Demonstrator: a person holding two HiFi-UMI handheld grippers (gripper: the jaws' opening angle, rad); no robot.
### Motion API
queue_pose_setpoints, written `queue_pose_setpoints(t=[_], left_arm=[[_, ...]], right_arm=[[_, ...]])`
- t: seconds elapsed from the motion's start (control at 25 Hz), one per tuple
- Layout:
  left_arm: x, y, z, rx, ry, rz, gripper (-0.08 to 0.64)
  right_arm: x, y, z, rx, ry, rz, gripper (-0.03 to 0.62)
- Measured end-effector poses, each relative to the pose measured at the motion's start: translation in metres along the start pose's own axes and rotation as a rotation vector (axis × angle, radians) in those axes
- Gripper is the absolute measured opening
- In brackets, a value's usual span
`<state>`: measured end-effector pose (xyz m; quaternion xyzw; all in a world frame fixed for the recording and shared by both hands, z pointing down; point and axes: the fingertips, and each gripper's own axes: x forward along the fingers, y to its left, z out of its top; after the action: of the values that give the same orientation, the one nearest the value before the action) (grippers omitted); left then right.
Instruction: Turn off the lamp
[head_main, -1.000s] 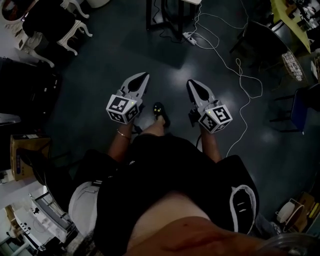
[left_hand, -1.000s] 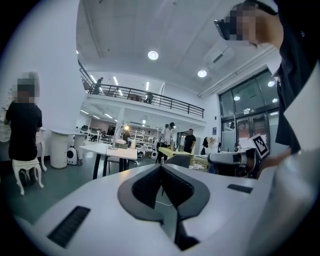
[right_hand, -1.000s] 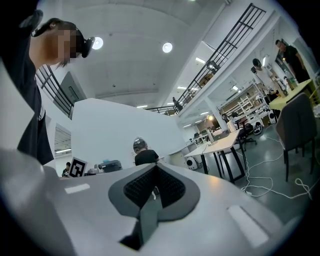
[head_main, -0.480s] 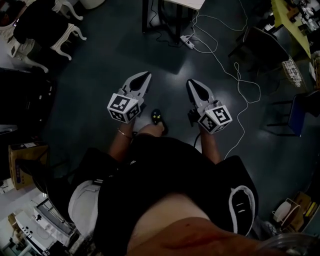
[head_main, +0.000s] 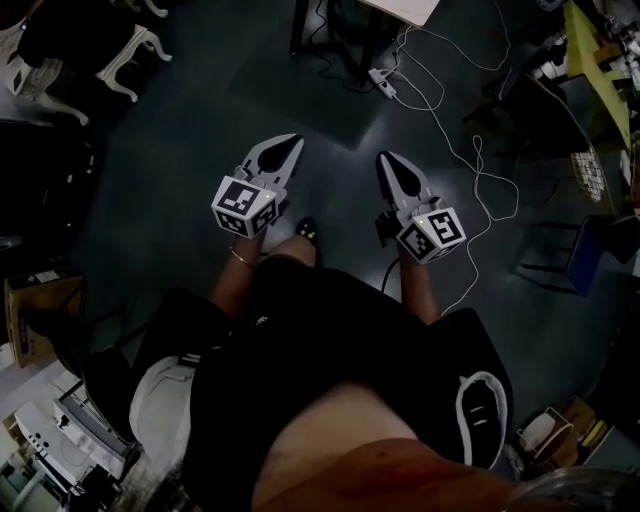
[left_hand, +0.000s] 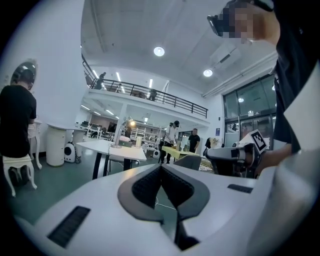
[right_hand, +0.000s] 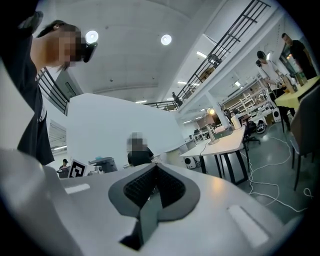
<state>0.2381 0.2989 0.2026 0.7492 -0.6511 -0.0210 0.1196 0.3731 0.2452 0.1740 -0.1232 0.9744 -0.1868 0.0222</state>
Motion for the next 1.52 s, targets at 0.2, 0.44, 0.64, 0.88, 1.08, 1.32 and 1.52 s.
queue_pose_setpoints(t=[0.2, 0.44, 0.64, 0.88, 1.08, 1.32, 1.52], left_arm=[[0.011, 0.031, 0.017, -0.016, -0.011, 0.013, 0.006], [0.021, 0.051, 0.026, -0.044, -0.032, 0.009, 0.006], [0.022, 0.066, 0.031, -0.073, -0.06, 0.023, 0.006], [0.016, 0.071, 0.035, -0.047, -0.061, 0.02, 0.007], [0.012, 0.077, 0.034, -0.065, -0.066, 0.035, 0.007], [0.007, 0.096, 0.041, -0.054, -0.076, 0.069, 0.006], [0.005, 0.123, 0.047, -0.041, -0.072, 0.101, 0.006]], right_arm=[[0.036, -0.005, 0.01, 0.013, -0.008, 0.011, 0.0], [0.058, -0.013, 0.011, 0.022, 0.013, 0.006, 0.0], [0.077, -0.017, 0.011, 0.052, 0.003, -0.032, 0.0], [0.085, -0.01, 0.016, 0.048, -0.011, -0.024, 0.0], [0.089, -0.01, 0.017, 0.047, -0.004, -0.011, 0.001], [0.11, -0.009, 0.013, 0.054, 0.009, 0.024, 0.0], [0.144, -0.009, 0.014, 0.071, 0.014, 0.067, 0.001]])
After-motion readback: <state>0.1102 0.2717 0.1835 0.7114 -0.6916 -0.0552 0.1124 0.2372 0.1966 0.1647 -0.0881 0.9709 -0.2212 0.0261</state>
